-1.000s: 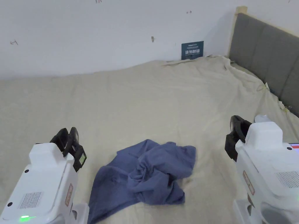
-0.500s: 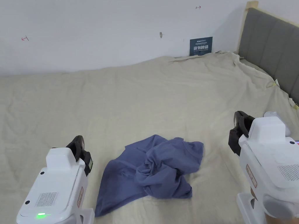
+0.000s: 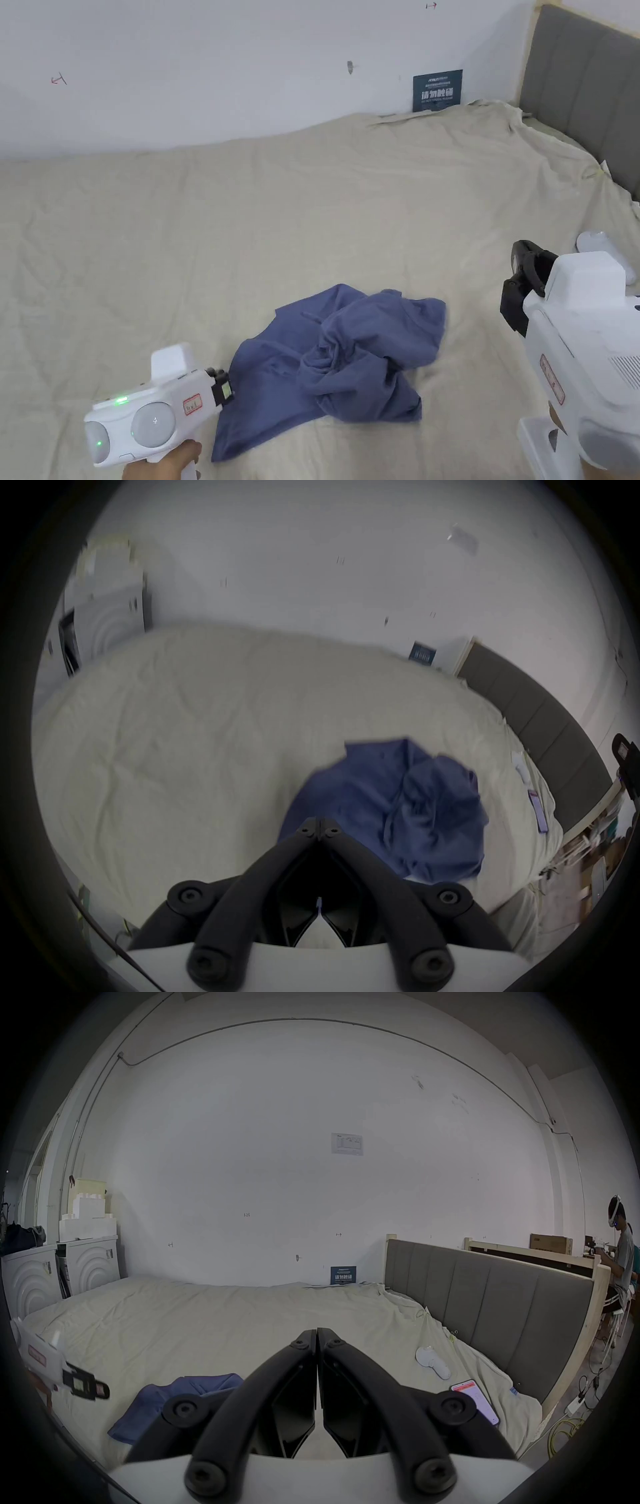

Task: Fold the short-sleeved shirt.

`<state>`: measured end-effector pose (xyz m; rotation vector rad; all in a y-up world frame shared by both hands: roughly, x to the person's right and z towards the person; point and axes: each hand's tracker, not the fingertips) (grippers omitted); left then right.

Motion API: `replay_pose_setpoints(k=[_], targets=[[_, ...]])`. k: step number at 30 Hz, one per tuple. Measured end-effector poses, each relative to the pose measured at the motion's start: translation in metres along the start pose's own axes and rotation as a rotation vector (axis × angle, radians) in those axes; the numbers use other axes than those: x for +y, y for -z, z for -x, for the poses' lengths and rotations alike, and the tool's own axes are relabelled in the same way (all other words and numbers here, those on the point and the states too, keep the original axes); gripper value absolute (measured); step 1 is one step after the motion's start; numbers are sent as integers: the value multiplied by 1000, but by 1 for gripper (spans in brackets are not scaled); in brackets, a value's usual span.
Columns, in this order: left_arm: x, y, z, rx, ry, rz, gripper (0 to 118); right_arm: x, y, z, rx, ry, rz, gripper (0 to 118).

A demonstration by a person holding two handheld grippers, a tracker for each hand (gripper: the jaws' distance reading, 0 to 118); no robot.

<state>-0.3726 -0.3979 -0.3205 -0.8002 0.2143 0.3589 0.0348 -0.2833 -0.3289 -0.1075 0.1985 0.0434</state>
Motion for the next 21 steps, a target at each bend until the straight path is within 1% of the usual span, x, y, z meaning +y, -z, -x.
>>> replay_pose_setpoints(k=[2, 3, 4, 5, 7, 8, 9, 12, 13, 14, 16, 17, 18, 19, 20, 21], targets=[[-9, 16, 4, 13, -14, 74, 3, -4, 4, -2, 2, -2, 11, 0], [-15, 22, 8, 28, -27, 96, 10, -6, 5, -2, 3, -3, 14, 0], [-18, 28, 11, 33, -40, 115, 26, -6, 6, -1, 4, -4, 18, 0], [-21, 34, 13, 42, -57, 138, 47, -7, 6, 0, 5, -4, 21, 0], [-27, 37, 11, 61, -60, 162, 94, -9, 8, 1, 7, -4, 29, 0], [-29, 41, 11, 74, -56, 169, 103, -9, 9, 2, 7, -5, 34, 0], [-31, 44, 11, 83, -51, 170, 105, -10, 9, 3, 8, -5, 38, 0], [-36, 54, 10, 115, -37, 173, 105, -12, 11, 4, 8, -6, 49, 0], [-36, 57, 9, 122, -37, 183, 101, -13, 12, 5, 9, -5, 54, 0], [-36, 59, 8, 115, -33, 206, 91, -14, 12, 5, 8, -4, 60, 0], [-39, 60, 2, 190, 45, 214, 79, -16, 15, 4, 9, -2, 69, 0], [-39, 58, -2, 176, 80, 208, 73, -18, 16, 3, 10, -1, 72, 0], [-39, 57, -3, 152, 88, 207, 60, -18, 18, 3, 10, 0, 76, 0], [-39, 55, -4, 148, 96, 206, 36, -19, 19, 3, 10, 0, 80, 0], [-37, 54, -5, 142, 105, 205, 20, -20, 21, 3, 11, 1, 84, 0], [-35, 55, -5, 112, 116, 210, 8, -21, 23, 3, 10, 4, 92, 0]])
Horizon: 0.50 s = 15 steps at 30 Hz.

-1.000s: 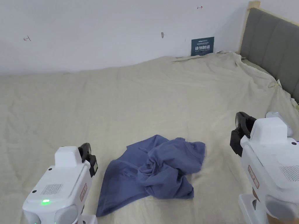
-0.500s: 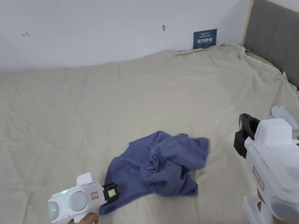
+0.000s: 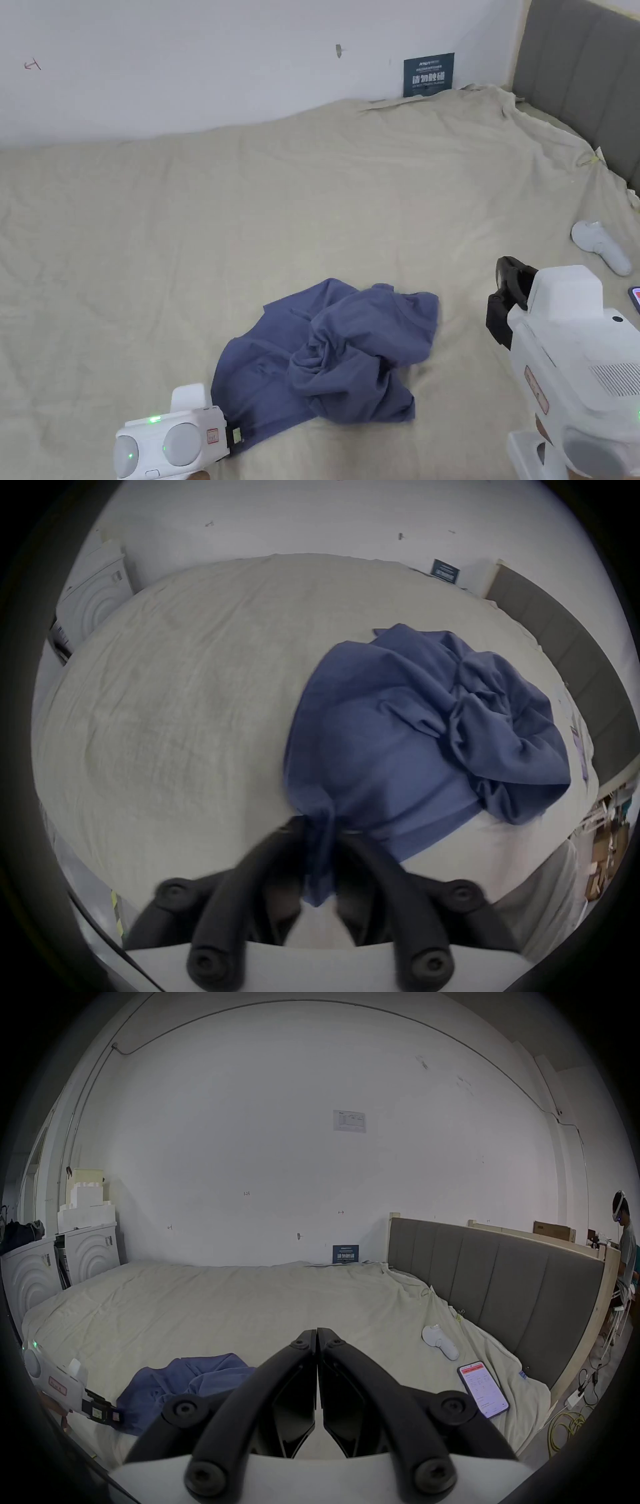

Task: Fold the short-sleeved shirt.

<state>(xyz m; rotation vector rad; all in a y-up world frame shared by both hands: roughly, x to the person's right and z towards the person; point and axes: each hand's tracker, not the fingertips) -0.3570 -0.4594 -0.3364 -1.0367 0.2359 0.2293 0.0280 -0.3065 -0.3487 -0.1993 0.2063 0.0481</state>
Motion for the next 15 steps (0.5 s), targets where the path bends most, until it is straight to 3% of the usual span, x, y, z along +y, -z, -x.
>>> replay_pose_setpoints(k=[2, 7, 12, 13, 15], targets=[[1, -1, 0, -38, -7, 6, 1, -1, 8, 0, -4, 3, 23, 0], [8, -21, 7, -93, -19, -79, 0, -11, 54, -3, 1, 6, 182, 0], [20, -41, 15, -148, -31, -128, 0, -28, 122, -10, 55, 80, 335, 2], [22, -42, 17, -159, -38, -128, 0, -32, 135, -10, 66, 103, 357, 13], [24, -42, 20, -174, -50, -138, 0, -39, 162, -8, 46, 105, 420, 53]])
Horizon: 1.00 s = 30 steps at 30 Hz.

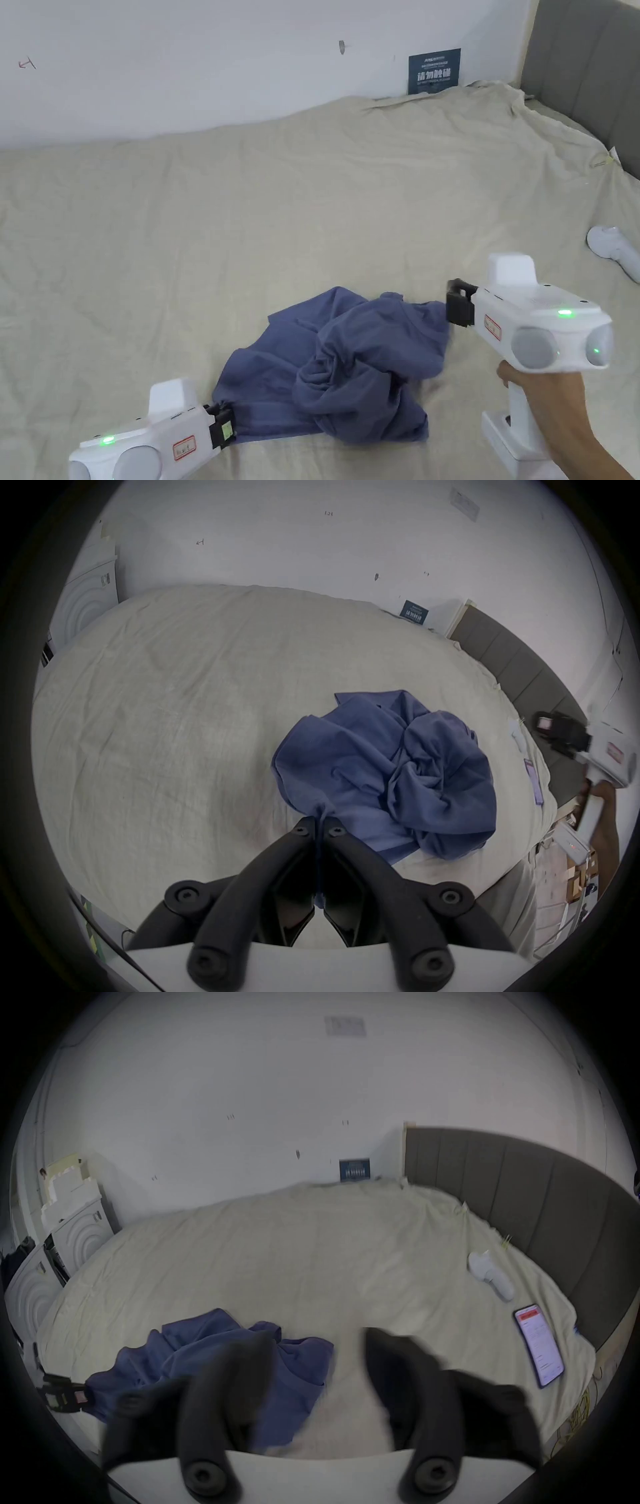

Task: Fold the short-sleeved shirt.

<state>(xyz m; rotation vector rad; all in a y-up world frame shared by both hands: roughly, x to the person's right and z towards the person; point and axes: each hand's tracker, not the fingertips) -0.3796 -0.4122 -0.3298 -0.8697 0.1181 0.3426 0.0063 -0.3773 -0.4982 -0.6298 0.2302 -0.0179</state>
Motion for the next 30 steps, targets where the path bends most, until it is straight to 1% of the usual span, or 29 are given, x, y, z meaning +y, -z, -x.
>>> replay_pose_setpoints(k=[1, 2, 3, 6, 9, 11, 12, 13, 14, 16, 17, 18, 19, 20, 21, 22, 24, 26, 27, 28, 30], targets=[[1, 0, 1, -5, -4, -3, 0, 2, 16, 0, -3, 21, 36, 77], [2, 0, 1, -9, -7, -4, 0, 3, 29, -1, -2, 41, 59, 86], [3, 1, 1, -12, -8, -5, 0, 2, 40, -2, 7, 66, 68, 89], [5, 3, 0, -22, -4, -3, 0, -1, 81, -4, -12, 83, 155, 89], [8, 5, 0, -23, 9, 2, 0, -7, 115, -3, -48, 64, 249, 89], [10, 7, 1, -27, 9, 3, 0, -13, 132, -1, -44, 54, 309, 89], [11, 7, 2, -30, 6, 5, 0, -16, 112, 20, -43, 50, 333, 88], [11, 8, 2, -31, 5, 6, 0, -20, 113, 25, -44, 46, 357, 86], [11, 8, 2, -31, 4, 6, 0, -23, 115, 29, -47, 35, 368, 81], [12, 9, 2, -31, 3, 7, 0, -29, 114, 35, -22, -9, 378, 64], [11, 9, 2, -32, 2, 8, 0, -30, 110, 39, -17, -47, 363, 60], [11, 9, 2, -31, 4, 9, 0, -30, 106, 44, -32, -85, 341, 45], [12, 10, 2, -30, 6, 9, 0, -28, 102, 47, 8, -96, 351, 9], [11, 9, 3, -31, 7, 8, 0, -22, 92, 49, 41, -96, 358, 1], [11, 9, 3, -32, 6, 6, 0, -19, 86, 52, 38, -104, 354, 1], [11, 8, 3, -33, 4, 4, 0, -17, 76, 55, 9, -113, 337, 1], [12, 5, 4, -44, -8, -10, 0, -8, 61, 51, 35, -128, 297, 1], [14, 2, 6, -59, -35, -22, 0, 0, 38, 47, 47, -109, 250, 1], [16, 1, 7, -67, -48, -30, 0, 5, 26, 44, 68, -93, 221, 1], [18, -1, 7, -73, -61, -36, 0, 13, 26, 32, 84, -84, 200, 1], [22, -7, 8, -82, -69, -57, 0, 23, 0, 24, 111, -70, 144, 1]])
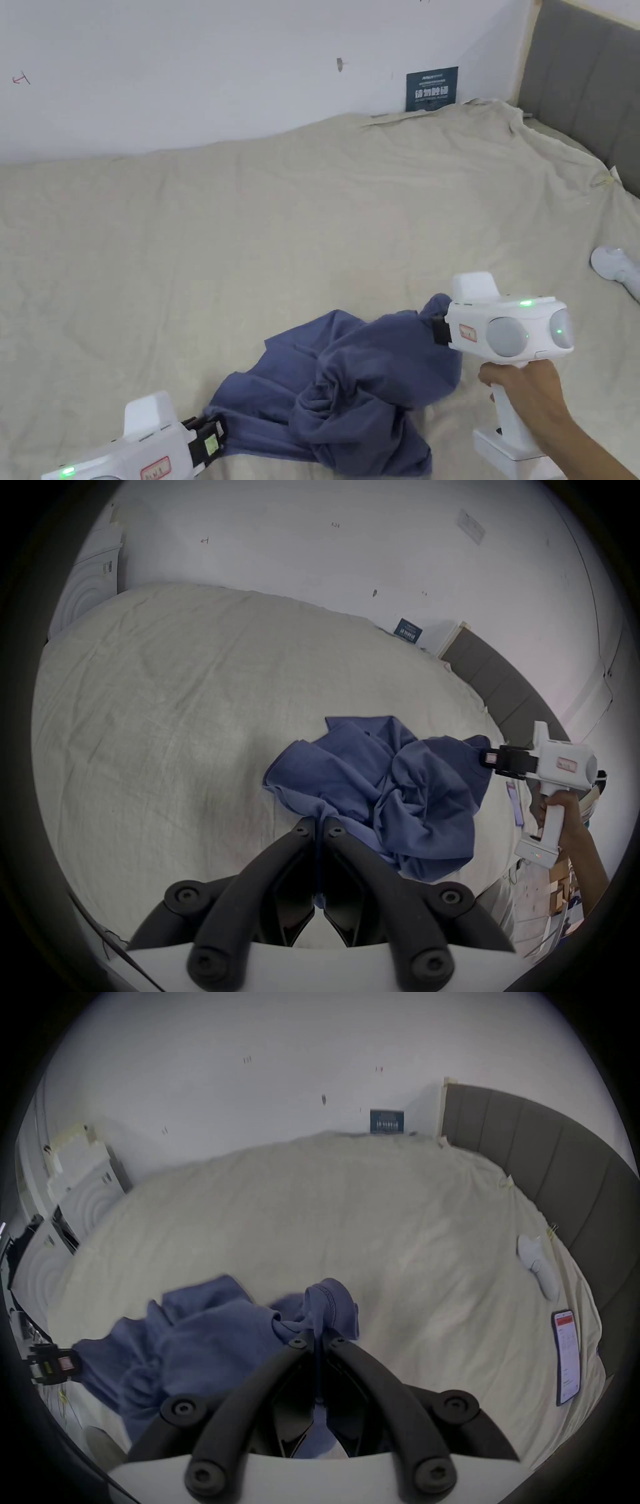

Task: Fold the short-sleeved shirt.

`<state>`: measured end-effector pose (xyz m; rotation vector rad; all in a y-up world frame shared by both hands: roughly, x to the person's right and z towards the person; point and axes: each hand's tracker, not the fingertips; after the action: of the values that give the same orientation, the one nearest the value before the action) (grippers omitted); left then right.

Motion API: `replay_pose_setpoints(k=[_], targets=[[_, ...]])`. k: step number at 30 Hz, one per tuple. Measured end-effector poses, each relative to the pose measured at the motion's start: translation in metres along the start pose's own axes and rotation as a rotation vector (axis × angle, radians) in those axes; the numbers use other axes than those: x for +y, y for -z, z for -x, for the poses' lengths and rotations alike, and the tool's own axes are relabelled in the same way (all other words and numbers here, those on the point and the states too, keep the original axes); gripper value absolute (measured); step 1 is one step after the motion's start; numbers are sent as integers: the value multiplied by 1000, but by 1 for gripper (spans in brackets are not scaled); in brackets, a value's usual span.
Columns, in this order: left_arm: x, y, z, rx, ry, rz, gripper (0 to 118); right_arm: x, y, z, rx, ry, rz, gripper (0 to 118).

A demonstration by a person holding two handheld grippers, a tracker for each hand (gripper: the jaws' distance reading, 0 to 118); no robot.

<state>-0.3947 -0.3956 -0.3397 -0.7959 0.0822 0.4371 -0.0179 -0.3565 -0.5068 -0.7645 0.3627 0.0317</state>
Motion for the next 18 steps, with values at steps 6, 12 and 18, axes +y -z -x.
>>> replay_pose_setpoints(k=[6, 12, 18], targets=[[28, -26, -1, -19, -29, -91, 0, 15, -98, -7, 42, 74, -172, 1], [80, -65, 9, -21, -70, -219, 0, 46, -140, -56, 31, 78, -285, 1], [140, -112, 6, 12, -71, -357, 0, 88, -158, -91, -21, 71, -394, 1]])
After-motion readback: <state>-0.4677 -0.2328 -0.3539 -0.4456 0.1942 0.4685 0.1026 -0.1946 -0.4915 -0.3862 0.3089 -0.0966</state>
